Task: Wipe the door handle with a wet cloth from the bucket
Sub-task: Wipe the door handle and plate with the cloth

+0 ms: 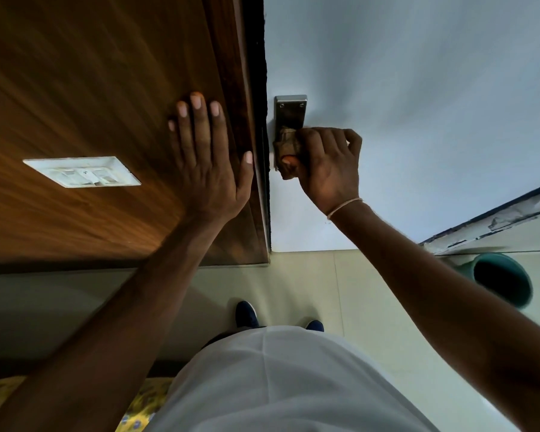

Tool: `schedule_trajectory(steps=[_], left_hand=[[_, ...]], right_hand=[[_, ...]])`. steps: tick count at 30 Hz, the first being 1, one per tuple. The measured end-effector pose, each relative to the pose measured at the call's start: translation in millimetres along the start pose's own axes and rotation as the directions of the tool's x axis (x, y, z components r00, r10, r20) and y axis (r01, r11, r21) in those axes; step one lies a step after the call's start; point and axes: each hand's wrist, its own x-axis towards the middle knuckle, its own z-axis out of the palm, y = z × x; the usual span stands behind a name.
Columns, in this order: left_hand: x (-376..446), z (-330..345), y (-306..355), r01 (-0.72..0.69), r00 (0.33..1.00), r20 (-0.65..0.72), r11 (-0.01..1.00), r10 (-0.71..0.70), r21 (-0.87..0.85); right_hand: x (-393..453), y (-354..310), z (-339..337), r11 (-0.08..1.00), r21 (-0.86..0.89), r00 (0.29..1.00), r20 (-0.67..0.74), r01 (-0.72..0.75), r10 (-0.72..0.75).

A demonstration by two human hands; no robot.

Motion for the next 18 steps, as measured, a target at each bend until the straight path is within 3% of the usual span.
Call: schedule_trajectory(steps=[5,11,18], left_hand=[[0,1,3,0.012,1.000,-0.007,1.000,-0.012,0.023],[0,1,4,0.012,1.000,-0.017,0.999,-0.011,0.031],[1,-1,4,0.020,1.000,-0.022,0.999,-0.019,0.028]], right_hand=[[2,-10,6,0.987,-0.074,0.988,-0.051,0.145,-0.149],[13,-3,13,0.909,-0.096,0.911,-0.039,0.405,-0.410],[21,32,-5,0.926,-0.109,0.931,0.095,0.362,-0.353]])
